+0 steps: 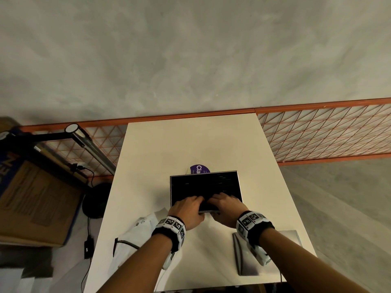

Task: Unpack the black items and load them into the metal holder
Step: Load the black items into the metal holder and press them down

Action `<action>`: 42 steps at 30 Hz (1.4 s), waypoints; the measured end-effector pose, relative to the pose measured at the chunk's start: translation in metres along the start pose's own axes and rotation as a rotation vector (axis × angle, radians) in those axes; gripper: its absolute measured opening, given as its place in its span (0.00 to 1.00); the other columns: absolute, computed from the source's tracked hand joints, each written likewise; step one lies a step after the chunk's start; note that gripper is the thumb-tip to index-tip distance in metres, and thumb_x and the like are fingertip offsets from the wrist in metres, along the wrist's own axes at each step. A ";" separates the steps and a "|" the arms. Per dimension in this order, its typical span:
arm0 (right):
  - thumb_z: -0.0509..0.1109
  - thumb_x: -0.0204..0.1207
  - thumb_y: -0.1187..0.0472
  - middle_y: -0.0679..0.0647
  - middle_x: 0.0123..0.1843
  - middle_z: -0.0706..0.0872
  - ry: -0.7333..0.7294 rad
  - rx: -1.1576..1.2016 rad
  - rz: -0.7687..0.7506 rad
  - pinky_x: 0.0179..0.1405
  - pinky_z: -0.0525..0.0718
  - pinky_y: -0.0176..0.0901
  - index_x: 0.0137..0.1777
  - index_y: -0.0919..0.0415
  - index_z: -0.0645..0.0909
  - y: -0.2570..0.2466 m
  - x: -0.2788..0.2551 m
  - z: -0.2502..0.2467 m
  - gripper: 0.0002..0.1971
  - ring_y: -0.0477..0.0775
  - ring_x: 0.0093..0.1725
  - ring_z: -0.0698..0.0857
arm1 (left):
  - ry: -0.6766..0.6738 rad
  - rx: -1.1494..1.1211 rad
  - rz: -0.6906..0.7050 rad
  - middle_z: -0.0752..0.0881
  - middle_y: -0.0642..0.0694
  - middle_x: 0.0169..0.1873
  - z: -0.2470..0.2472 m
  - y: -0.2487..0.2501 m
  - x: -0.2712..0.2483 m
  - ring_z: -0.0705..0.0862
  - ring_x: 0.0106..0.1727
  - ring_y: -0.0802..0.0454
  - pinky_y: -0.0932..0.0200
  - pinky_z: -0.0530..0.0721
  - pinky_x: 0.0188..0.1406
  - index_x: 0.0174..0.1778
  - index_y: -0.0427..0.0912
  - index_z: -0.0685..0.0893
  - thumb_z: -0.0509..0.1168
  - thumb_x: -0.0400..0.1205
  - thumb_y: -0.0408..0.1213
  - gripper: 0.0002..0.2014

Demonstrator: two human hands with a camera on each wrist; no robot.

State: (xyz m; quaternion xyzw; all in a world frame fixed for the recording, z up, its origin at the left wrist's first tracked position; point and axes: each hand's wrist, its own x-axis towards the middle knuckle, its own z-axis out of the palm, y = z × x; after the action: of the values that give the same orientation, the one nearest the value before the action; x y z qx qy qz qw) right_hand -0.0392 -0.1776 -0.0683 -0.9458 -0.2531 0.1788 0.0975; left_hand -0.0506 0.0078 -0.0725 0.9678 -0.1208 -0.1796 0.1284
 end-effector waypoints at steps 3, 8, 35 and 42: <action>0.65 0.75 0.52 0.46 0.65 0.82 -0.006 0.015 -0.007 0.62 0.81 0.53 0.70 0.46 0.75 -0.001 -0.002 -0.005 0.22 0.54 0.66 0.80 | 0.004 -0.006 -0.001 0.84 0.52 0.62 -0.001 0.001 0.000 0.85 0.63 0.44 0.46 0.85 0.57 0.66 0.56 0.78 0.66 0.78 0.48 0.19; 0.63 0.77 0.54 0.50 0.62 0.85 -0.098 0.054 0.042 0.54 0.86 0.54 0.66 0.45 0.76 -0.004 -0.001 -0.011 0.17 0.60 0.59 0.86 | -0.032 -0.013 -0.023 0.84 0.51 0.63 -0.004 0.002 0.001 0.84 0.64 0.45 0.45 0.85 0.60 0.68 0.55 0.78 0.67 0.79 0.48 0.20; 0.64 0.76 0.56 0.53 0.66 0.84 -0.185 0.049 0.094 0.58 0.84 0.55 0.76 0.43 0.65 -0.009 0.001 -0.009 0.27 0.63 0.63 0.84 | -0.032 -0.006 -0.091 0.89 0.48 0.56 -0.003 0.007 -0.006 0.89 0.55 0.39 0.46 0.86 0.54 0.64 0.54 0.79 0.66 0.79 0.51 0.17; 0.65 0.73 0.55 0.53 0.65 0.85 -0.207 0.113 0.125 0.61 0.84 0.55 0.73 0.44 0.69 -0.010 0.004 -0.010 0.27 0.63 0.63 0.84 | -0.053 0.002 -0.116 0.89 0.45 0.54 0.000 0.008 -0.006 0.89 0.54 0.37 0.46 0.86 0.55 0.62 0.53 0.82 0.66 0.79 0.50 0.16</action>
State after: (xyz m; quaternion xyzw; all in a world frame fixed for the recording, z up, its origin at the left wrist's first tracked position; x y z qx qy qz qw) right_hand -0.0366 -0.1677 -0.0576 -0.9291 -0.1918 0.2954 0.1127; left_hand -0.0578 0.0016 -0.0684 0.9682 -0.0681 -0.2123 0.1137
